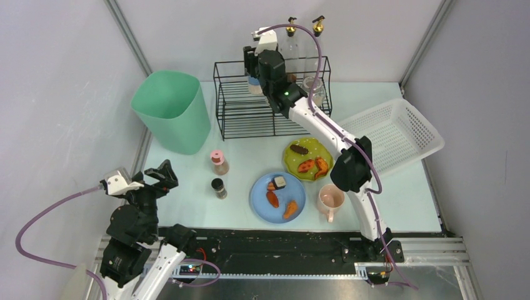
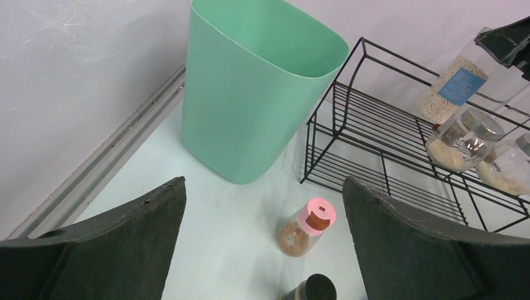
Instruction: Clear the kitchen counter
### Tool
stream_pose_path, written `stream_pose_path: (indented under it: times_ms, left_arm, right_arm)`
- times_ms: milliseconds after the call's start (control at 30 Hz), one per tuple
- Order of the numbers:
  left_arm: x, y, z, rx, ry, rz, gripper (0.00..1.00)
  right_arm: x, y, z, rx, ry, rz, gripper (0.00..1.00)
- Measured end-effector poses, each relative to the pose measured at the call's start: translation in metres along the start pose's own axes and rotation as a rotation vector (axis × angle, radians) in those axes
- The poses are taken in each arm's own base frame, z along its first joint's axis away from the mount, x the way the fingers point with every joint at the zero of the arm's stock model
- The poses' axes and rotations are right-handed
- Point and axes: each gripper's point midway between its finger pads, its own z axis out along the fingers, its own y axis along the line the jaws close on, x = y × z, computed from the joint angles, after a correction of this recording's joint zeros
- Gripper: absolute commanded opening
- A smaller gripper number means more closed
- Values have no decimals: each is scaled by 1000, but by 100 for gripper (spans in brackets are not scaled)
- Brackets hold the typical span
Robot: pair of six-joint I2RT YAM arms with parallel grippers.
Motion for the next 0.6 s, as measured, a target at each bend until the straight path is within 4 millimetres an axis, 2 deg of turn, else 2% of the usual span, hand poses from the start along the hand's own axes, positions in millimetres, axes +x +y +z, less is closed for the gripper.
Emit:
stream_pose_path:
  times_ms: [167,433,600]
  left_arm:
    - [0,0,0,0,0,0,98]
    - [0,0,0,0,0,0,98]
    - [0,-1,0,6,2,0,98]
  right_arm:
    - [-3,2,3,9,-26,9,16]
    - [-10,18,-3,-19,-53,-15,5]
    - [-22,26,-8,-31,-88,-21,0]
